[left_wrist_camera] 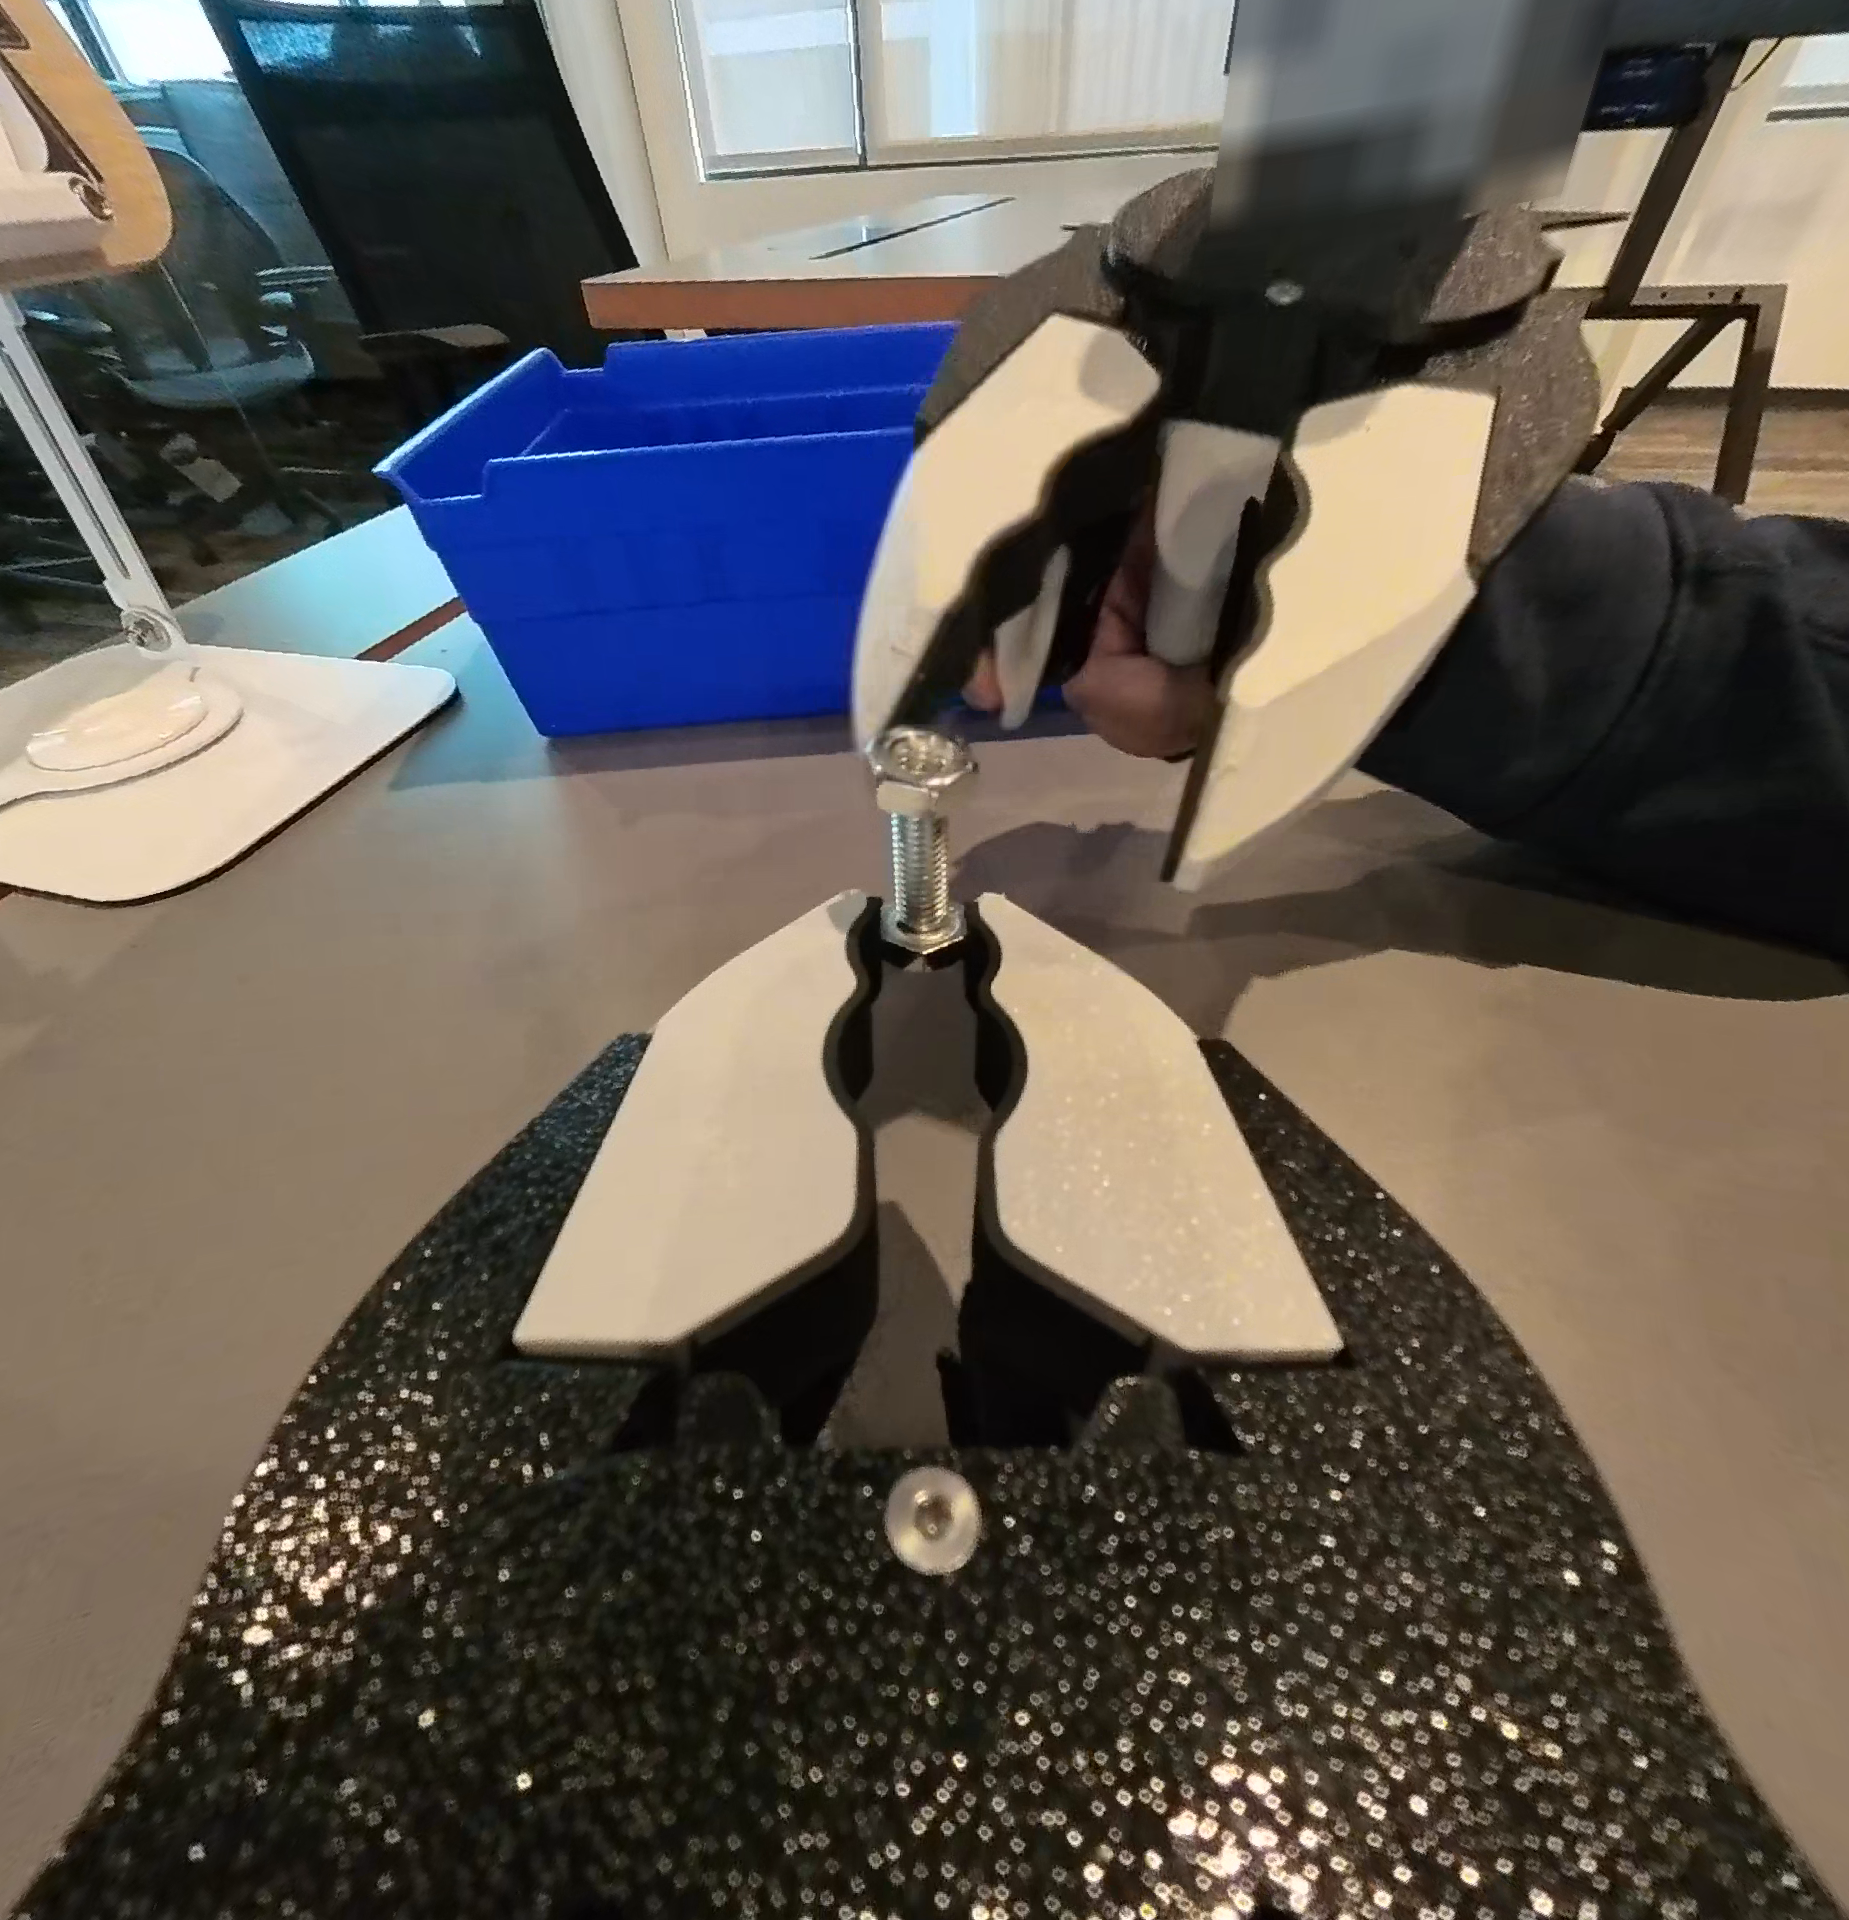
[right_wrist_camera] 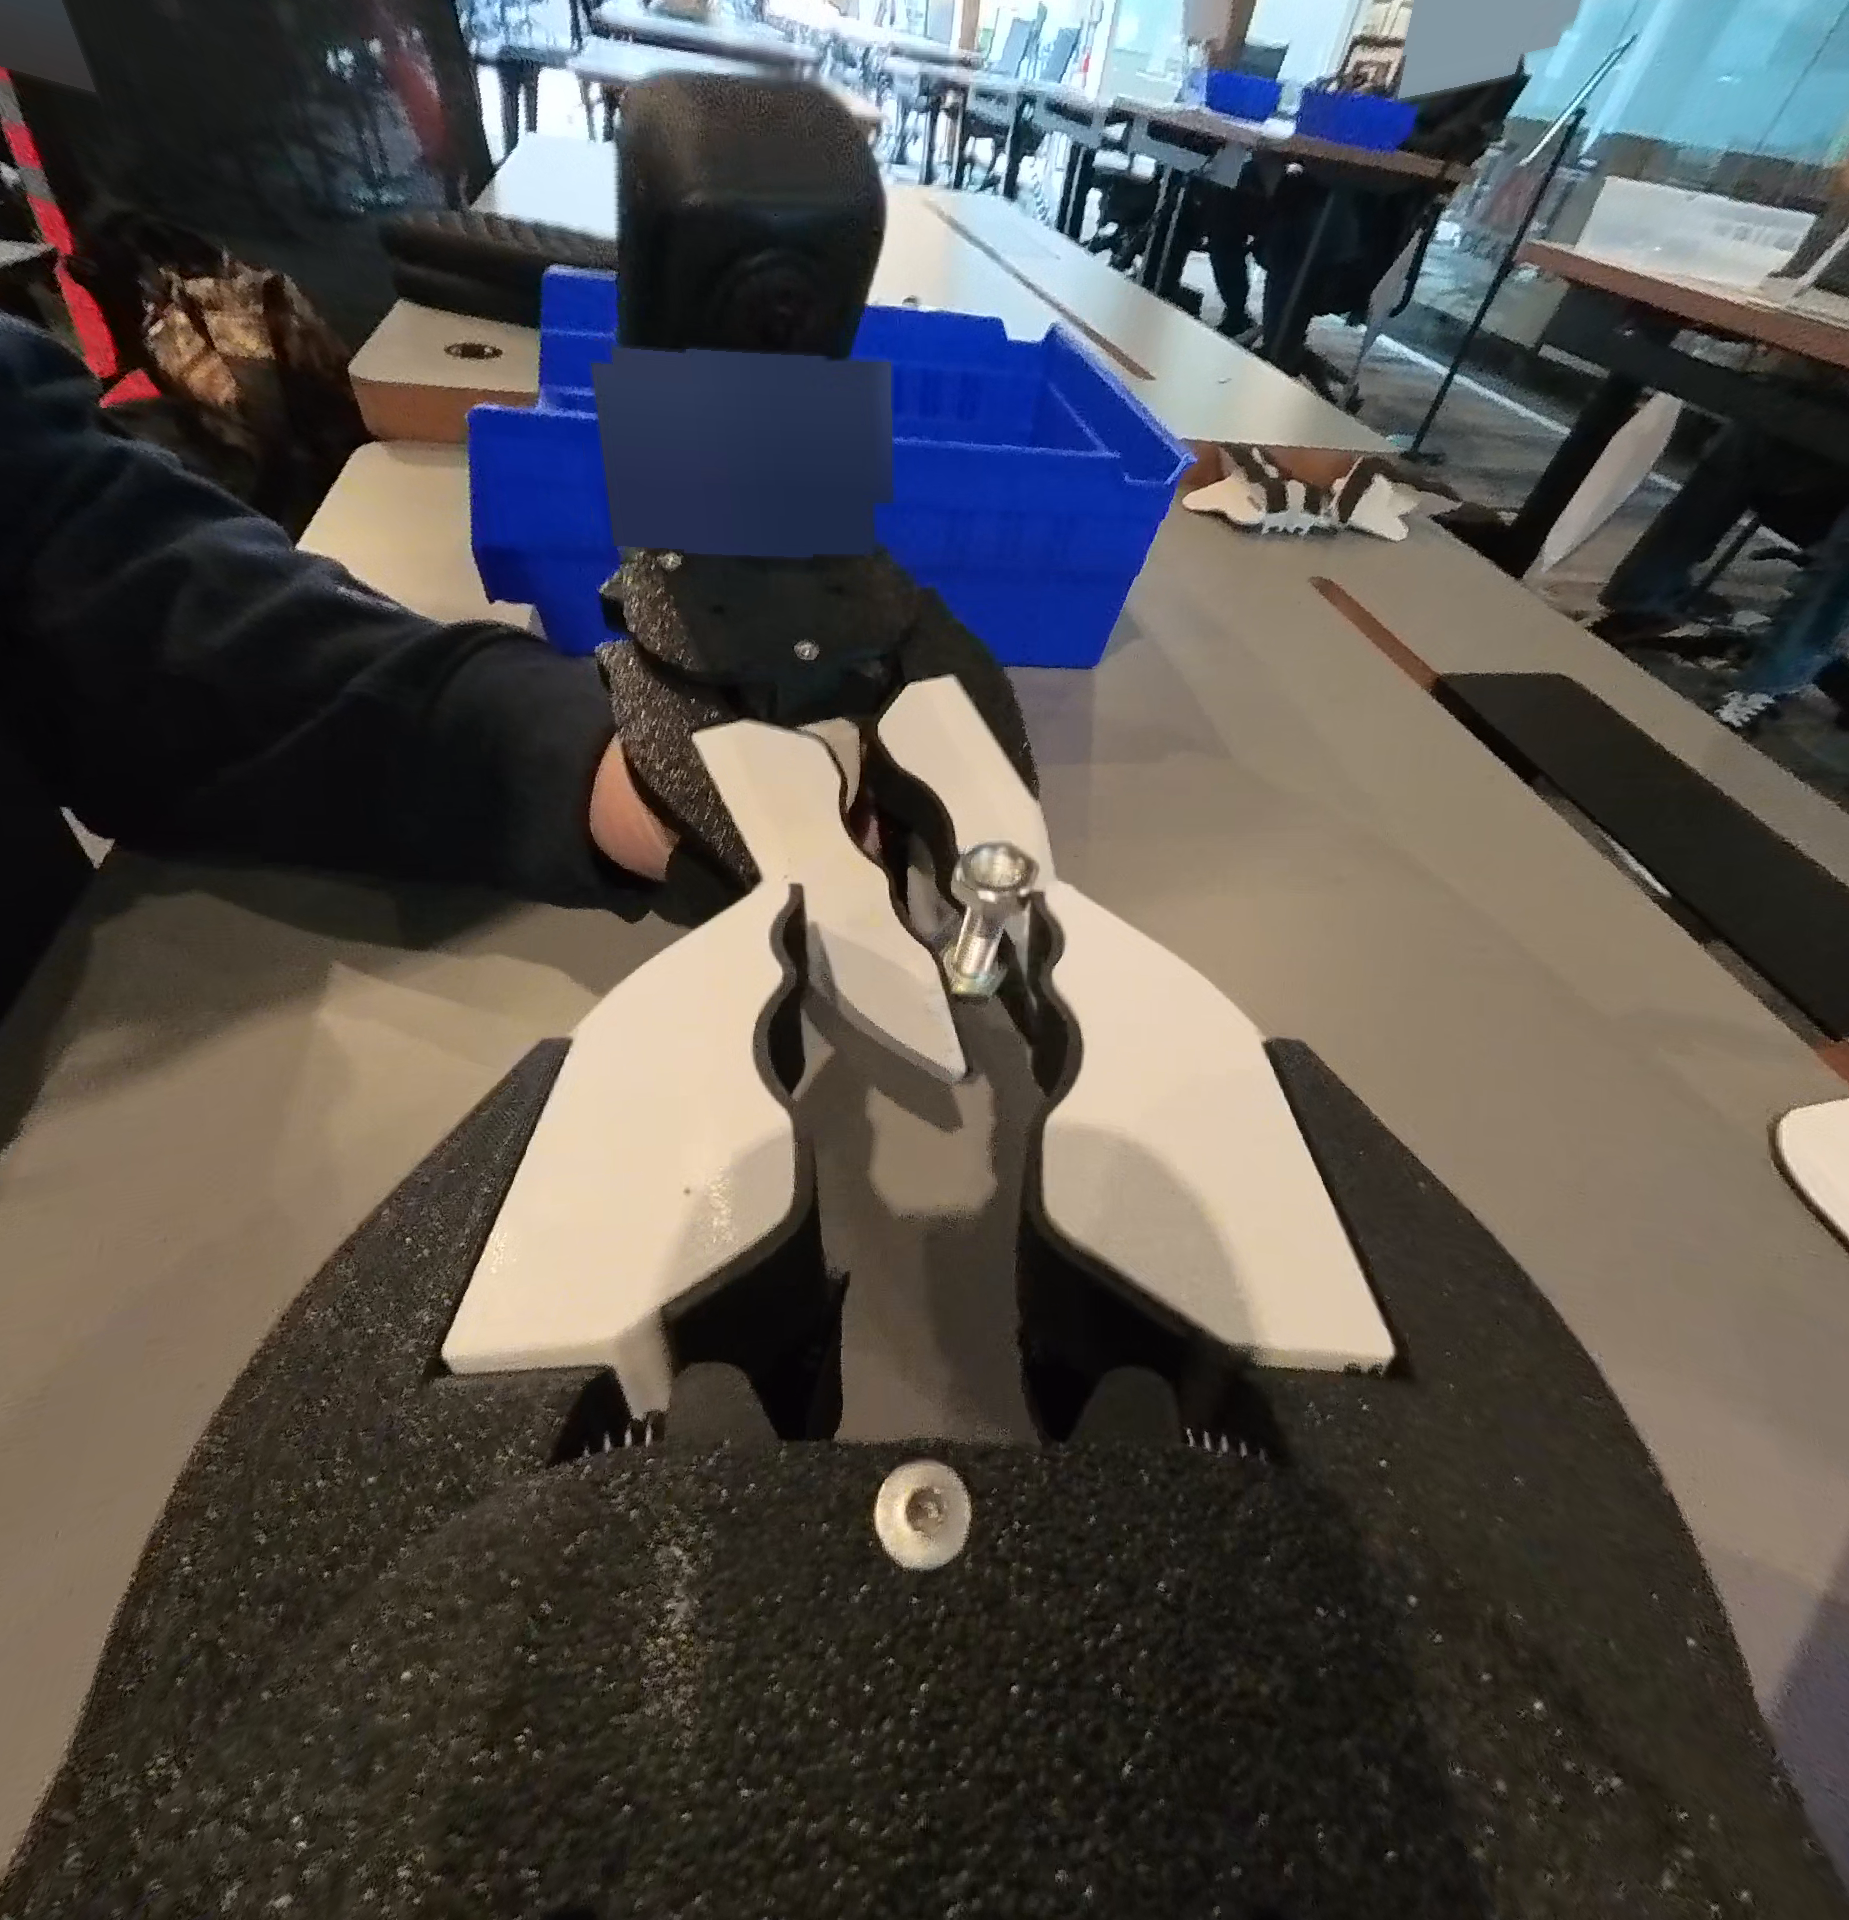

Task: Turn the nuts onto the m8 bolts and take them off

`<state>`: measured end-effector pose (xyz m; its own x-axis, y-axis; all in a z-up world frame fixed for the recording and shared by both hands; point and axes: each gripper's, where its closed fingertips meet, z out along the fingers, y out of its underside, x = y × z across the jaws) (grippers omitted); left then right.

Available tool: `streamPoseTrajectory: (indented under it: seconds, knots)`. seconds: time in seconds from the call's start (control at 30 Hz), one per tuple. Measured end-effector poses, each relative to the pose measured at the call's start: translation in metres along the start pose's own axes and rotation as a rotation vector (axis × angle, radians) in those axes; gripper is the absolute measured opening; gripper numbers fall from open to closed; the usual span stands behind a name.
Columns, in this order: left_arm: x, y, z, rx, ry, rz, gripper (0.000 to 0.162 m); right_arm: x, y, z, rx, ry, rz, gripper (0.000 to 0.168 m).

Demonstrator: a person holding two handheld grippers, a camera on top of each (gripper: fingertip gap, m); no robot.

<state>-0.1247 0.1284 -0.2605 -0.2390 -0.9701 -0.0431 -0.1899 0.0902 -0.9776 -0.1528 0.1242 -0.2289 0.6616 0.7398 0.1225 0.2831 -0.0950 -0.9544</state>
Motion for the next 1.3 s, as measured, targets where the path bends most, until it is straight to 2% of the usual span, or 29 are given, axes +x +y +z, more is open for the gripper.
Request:
streamPoseTrajectory:
  seconds: [0.07,0.23,0.47,0.63,0.8,1.03,1.17,1.3]
  knots:
    - [-0.001,-0.001,0.000,0.005,0.000,-0.006,0.014,-0.001,0.006,-0.006,-0.033,-0.027,-0.005,0.029]
    - [0.000,-0.001,-0.001,0.010,0.006,-0.014,0.014,0.006,0.001,-0.006,0.006,0.023,0.000,0.037]
    - [-0.006,-0.004,-0.003,0.036,-0.035,-0.033,0.014,0.017,0.015,-0.005,-0.031,0.061,0.030,0.035]
    - [-0.014,-0.009,-0.008,0.080,-0.094,-0.037,0.014,0.066,0.020,-0.018,0.075,0.339,0.111,0.032]
    - [-0.016,-0.011,-0.011,0.101,-0.098,-0.052,0.015,0.101,0.046,-0.030,-0.043,0.616,0.109,0.034]
    - [-0.013,-0.010,-0.010,0.092,-0.089,-0.039,0.015,0.111,0.059,-0.028,-0.082,0.729,0.094,0.033]
    - [-0.013,-0.009,-0.009,0.085,-0.086,-0.034,0.015,0.124,0.069,-0.043,-0.169,0.856,0.049,0.032]
    - [-0.012,-0.009,-0.008,0.081,-0.081,-0.031,0.015,0.138,0.096,-0.060,-0.302,0.921,0.171,0.035]
